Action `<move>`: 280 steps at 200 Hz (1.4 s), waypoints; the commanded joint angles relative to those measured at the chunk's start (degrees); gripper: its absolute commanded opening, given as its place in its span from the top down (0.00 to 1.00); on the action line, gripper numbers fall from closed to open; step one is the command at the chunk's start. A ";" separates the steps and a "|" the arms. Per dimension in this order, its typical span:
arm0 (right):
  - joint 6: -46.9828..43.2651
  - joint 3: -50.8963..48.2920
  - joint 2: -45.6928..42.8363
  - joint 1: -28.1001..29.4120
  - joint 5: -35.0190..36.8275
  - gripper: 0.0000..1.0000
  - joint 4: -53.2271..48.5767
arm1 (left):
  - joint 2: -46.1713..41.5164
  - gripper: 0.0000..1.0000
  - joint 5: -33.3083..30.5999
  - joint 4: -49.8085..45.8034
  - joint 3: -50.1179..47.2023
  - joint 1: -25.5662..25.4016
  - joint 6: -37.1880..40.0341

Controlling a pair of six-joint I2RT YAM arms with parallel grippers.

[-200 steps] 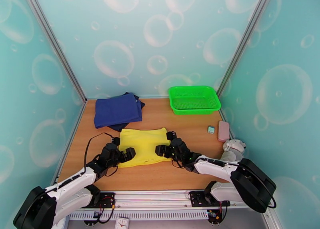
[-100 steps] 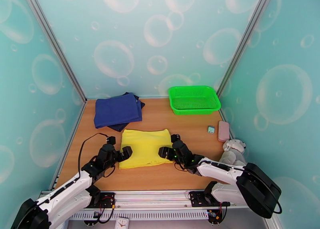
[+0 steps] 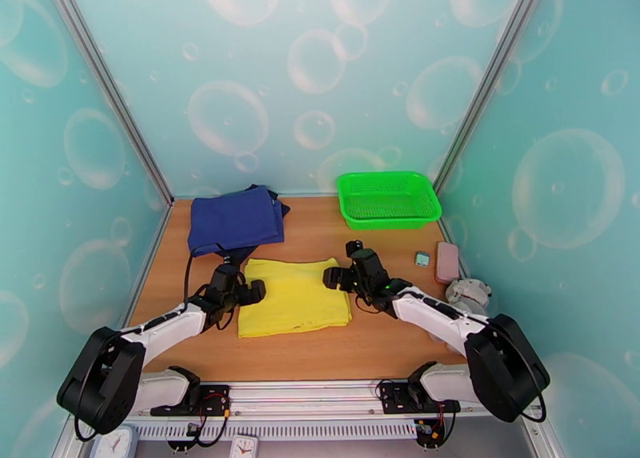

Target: Fold and stack the trousers

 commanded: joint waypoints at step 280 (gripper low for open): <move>-3.52 -10.37 -2.44 -11.20 -10.13 0.09 15.93 | 45.21 1.00 -1.51 -53.86 103.23 0.10 7.72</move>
